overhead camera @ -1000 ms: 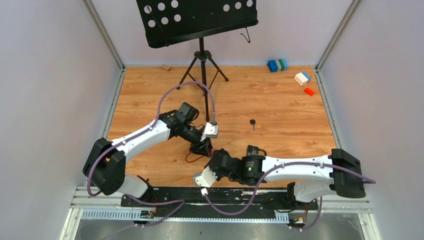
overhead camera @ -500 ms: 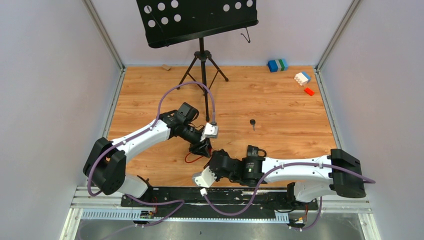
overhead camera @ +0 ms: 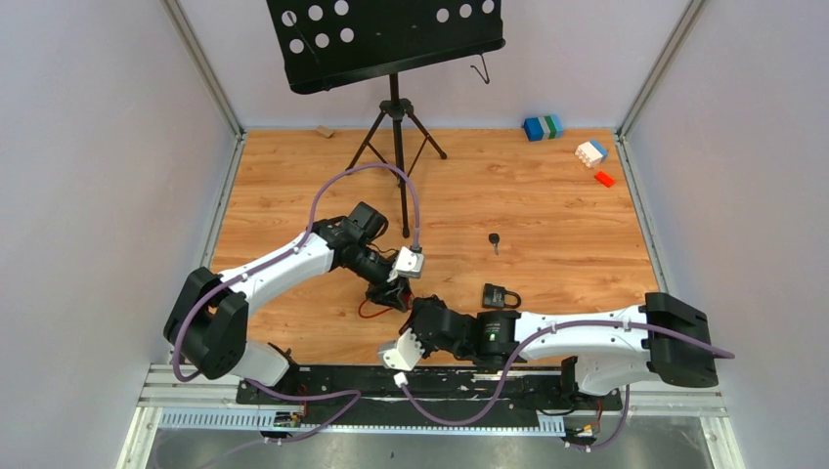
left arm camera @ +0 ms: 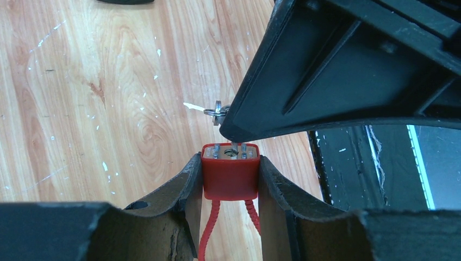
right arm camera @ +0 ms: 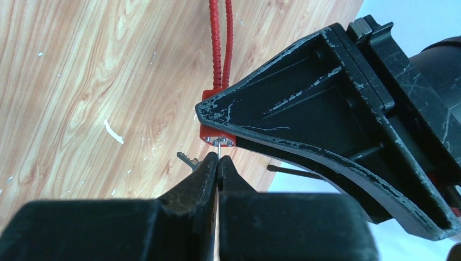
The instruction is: Unlock with the key
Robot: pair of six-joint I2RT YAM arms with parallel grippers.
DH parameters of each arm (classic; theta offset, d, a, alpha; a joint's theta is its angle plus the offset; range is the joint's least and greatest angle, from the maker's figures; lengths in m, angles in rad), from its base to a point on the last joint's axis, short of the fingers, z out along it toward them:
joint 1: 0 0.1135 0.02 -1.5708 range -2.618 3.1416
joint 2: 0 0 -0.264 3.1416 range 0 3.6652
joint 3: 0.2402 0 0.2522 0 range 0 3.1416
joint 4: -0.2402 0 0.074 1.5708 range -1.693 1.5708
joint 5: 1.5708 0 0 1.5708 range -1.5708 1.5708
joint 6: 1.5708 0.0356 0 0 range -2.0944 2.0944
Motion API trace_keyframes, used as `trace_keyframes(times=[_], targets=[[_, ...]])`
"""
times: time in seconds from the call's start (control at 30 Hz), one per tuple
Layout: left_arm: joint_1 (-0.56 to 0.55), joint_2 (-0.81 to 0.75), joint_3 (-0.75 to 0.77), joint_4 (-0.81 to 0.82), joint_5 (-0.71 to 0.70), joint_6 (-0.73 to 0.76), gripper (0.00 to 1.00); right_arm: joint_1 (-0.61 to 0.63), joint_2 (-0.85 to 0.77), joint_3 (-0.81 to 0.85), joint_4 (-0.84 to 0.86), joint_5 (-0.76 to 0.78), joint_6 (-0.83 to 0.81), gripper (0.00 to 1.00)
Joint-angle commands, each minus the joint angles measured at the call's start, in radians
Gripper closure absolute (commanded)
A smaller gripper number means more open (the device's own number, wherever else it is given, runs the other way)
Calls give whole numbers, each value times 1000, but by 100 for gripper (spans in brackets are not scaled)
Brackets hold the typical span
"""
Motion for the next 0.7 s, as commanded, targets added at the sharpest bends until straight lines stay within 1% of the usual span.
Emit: trace_keyframes(times=[0.0,0.2,0.6,0.67], targets=[[-22,-1,76,18,188,28,100,-2,-15,-16,157,-25,-65,100],[-22,-1,85,21,183,13,100,-1,-17,-11,156,-12,-74,100],[-22,-8,91,24,197,-6,100,-13,-9,68,72,-104,109,100],[-22,-7,91,23,196,-11,100,-16,-11,74,70,-108,115,100]])
